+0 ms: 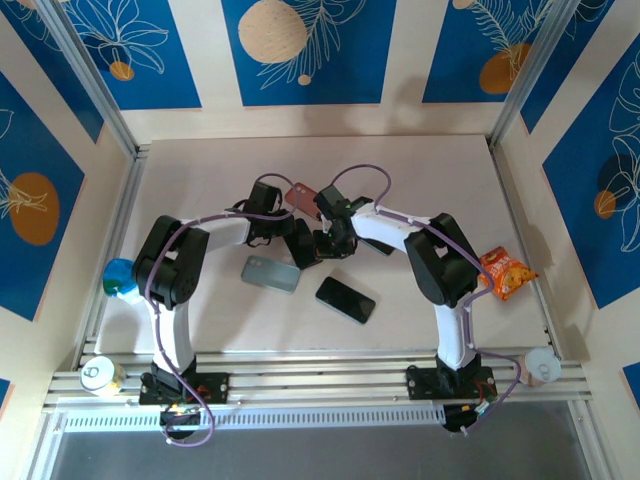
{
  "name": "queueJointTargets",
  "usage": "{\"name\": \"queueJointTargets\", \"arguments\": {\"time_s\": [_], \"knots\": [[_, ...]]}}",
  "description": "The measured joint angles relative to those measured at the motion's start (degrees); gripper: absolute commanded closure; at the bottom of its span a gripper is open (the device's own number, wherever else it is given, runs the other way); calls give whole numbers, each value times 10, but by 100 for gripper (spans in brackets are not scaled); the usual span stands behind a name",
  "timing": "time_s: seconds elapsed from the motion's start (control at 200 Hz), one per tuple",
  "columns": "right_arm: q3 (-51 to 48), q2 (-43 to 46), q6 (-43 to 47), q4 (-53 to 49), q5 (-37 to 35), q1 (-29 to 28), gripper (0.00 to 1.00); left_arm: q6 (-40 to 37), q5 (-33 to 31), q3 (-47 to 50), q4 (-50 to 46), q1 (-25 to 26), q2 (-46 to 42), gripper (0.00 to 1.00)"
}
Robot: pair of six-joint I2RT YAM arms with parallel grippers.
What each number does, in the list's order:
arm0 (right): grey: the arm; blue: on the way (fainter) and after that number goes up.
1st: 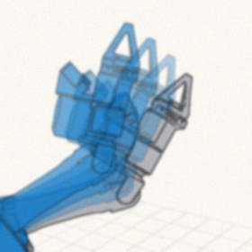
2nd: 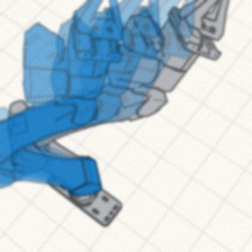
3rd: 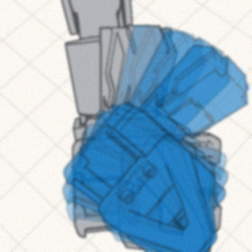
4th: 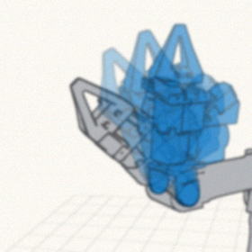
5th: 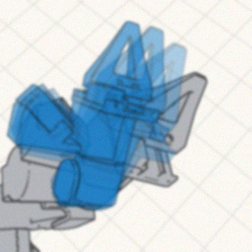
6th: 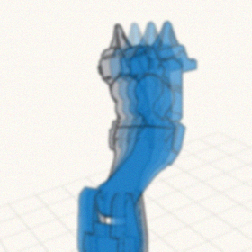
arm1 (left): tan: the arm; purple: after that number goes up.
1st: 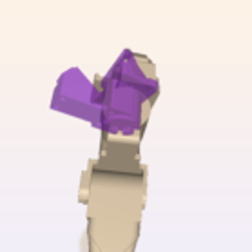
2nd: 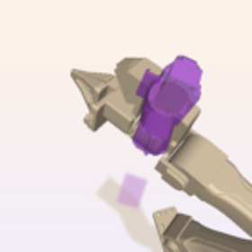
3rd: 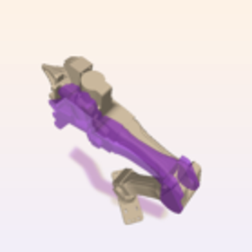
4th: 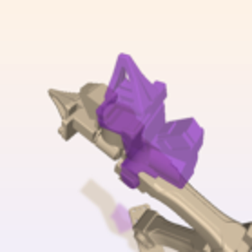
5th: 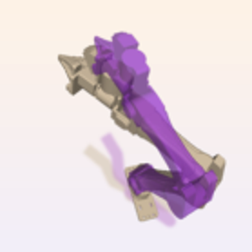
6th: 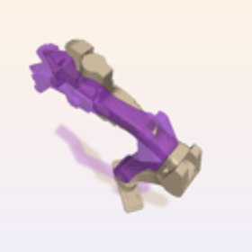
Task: Put the phone into the phone case
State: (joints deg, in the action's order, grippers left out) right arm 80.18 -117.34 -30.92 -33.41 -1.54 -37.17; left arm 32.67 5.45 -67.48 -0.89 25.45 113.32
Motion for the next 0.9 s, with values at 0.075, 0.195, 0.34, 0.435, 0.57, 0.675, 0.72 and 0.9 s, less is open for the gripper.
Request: {"name": "queueJointTargets", "arguments": {"time_s": [0.075, 0.195, 0.34, 0.435, 0.57, 0.675, 0.72, 0.9], "knots": [[7, -5, 0, -1, 0, -5, 100, 0, -3, 2, 7, 0, 0, 74], [15, -12, 0, -1, 2, -14, 100, 0, -11, 5, 18, 0, 0, 74], [19, -17, 0, 4, 7, -20, 100, 0, -16, 7, 26, -1, 1, 75], [23, -18, 0, 0, 9, -20, 100, 1, -16, 9, 28, -1, 1, 75], [24, -20, 0, -2, 8, -20, 100, 2, -17, 10, 31, -1, 1, 75], [24, -19, -1, -1, 8, -20, 100, 2, -17, 10, 31, -1, 1, 75], [19, -15, -3, 2, 8, -19, 100, 2, -17, 10, 31, -1, 1, 76], [-6, 6, -9, 30, 15, -13, 100, 2, -17, 10, 31, -1, 2, 76]]}}
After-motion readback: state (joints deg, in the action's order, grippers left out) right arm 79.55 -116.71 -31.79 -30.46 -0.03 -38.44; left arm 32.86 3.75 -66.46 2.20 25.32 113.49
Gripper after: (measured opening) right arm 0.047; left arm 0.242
